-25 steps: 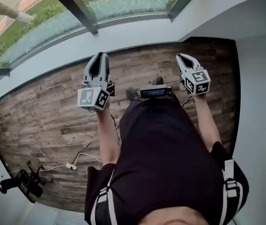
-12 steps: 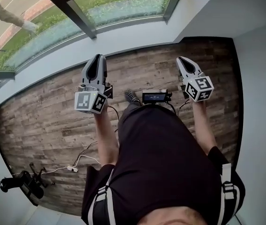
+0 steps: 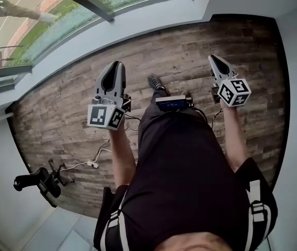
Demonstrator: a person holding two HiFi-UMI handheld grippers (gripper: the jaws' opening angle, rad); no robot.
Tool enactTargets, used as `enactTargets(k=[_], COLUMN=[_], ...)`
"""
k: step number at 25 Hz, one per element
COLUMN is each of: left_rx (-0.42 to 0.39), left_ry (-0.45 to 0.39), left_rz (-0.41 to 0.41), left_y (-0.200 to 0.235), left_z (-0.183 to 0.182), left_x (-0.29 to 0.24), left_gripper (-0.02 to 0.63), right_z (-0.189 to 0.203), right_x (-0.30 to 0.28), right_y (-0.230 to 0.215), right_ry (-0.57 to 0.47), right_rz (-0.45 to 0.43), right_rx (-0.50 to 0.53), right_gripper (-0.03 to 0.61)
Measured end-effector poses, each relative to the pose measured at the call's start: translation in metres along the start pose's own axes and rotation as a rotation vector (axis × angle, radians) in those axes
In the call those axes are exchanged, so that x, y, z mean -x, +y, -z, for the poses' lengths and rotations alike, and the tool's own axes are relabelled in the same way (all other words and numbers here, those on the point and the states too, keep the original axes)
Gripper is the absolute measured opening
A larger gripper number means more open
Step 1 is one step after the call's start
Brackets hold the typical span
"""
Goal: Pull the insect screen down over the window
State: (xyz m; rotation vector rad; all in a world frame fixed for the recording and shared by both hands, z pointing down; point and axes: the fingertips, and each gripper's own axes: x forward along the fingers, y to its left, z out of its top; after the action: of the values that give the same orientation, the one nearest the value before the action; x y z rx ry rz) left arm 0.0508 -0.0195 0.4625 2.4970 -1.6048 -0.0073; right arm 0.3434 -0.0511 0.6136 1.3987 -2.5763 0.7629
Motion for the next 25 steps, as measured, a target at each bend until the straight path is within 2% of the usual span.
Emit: enactTargets(k=[7, 15, 19, 25], left_rx=[-0.027, -0.051, -0.039, 0.016], left_ry=[-0.026, -0.071, -0.082, -0.113], left_rz=[-0.015, 0.035, 0.027, -0.009], left_y=[-0.019, -0.027, -0.009, 0.034], left_z=[-0.019, -0.037, -0.035, -0.029], left_x=[0.025, 0.019, 0.034, 0.075], left_gripper=[0.041, 0.041, 0.041, 0.041], right_z=[-0.027, -0.044, -0.036, -0.022], right_x=[0.024, 0.043, 0.042, 0.033], right_y=[0.021, 0.028, 0.035, 0.072], right_ry=[-0.109, -0.184, -0.17, -0.139], right_rz=[-0.066, -0.048, -0.021, -0.006], right_rx=[-0.033, -0.067, -0.08, -0.085], right_gripper=[0.023, 0.023, 0.023, 0.023])
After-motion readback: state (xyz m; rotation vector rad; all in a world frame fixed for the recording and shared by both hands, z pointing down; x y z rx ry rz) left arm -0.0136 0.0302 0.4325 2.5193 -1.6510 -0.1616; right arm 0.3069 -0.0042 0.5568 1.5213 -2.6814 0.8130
